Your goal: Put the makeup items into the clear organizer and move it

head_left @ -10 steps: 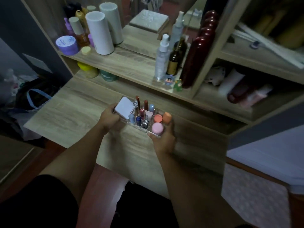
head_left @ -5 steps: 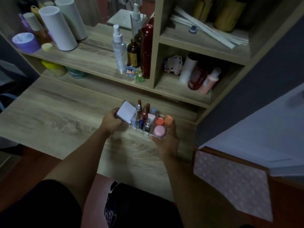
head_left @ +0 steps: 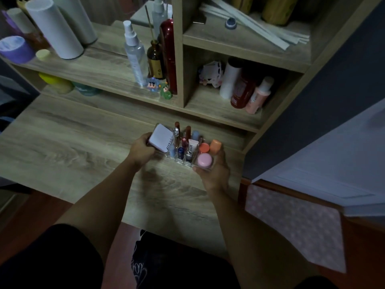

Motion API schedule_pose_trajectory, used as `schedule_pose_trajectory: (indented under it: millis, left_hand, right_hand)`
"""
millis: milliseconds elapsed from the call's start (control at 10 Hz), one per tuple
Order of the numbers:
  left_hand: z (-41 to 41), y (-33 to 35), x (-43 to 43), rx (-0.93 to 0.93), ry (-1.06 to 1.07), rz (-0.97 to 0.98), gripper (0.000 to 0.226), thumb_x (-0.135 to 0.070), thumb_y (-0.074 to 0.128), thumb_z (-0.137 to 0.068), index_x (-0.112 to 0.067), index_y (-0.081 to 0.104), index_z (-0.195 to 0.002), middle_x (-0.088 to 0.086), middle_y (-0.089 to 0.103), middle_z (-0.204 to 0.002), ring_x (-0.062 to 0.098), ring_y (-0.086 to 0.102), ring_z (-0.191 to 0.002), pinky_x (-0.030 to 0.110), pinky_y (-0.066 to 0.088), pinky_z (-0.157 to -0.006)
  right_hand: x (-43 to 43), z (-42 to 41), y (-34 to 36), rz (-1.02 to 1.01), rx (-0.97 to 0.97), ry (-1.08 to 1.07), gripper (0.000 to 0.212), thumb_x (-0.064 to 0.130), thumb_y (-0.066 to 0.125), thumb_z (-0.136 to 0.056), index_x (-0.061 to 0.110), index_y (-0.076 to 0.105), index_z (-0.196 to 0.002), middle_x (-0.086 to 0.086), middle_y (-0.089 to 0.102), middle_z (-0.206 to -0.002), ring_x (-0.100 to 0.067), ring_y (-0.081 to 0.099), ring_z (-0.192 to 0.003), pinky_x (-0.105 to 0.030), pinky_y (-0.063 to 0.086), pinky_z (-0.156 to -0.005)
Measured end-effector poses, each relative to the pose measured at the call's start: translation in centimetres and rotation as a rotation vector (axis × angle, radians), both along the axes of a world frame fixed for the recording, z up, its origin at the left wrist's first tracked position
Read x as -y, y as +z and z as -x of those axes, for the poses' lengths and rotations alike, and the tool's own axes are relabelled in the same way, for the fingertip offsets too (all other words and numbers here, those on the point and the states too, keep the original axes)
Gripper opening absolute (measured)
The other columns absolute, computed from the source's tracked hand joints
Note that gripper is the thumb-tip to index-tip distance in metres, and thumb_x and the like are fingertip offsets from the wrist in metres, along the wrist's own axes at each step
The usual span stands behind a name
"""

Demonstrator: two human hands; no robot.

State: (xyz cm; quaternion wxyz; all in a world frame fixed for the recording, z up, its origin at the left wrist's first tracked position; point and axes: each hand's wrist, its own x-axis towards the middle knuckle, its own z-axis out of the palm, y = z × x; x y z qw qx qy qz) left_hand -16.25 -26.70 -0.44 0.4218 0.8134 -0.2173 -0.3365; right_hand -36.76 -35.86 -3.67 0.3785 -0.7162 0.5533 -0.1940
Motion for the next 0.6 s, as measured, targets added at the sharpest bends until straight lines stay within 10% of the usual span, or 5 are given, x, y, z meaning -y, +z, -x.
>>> schedule_pose_trajectory:
  millis: [600]
  left_hand:
    - [3.2, 0.7, -2.7, 0.130, 0.002, -0.138, 0.054, -0.010, 0.055, -0.086, -0.006, 0.031, -0.135, 0.019, 0.054, -0.130, 0.037, 0.053, -0.116, 0.047, 0.045, -0.098]
  right_hand:
    - [-2.4, 2.5, 1.0, -0.100, -0.144, 0.079, 0.110, 0.045, 0.078, -0.069, 0.009, 0.010, -0.148, -0.014, 0.017, -0.157, -0.031, 0.016, -0.144, -0.047, 0.024, -0.118]
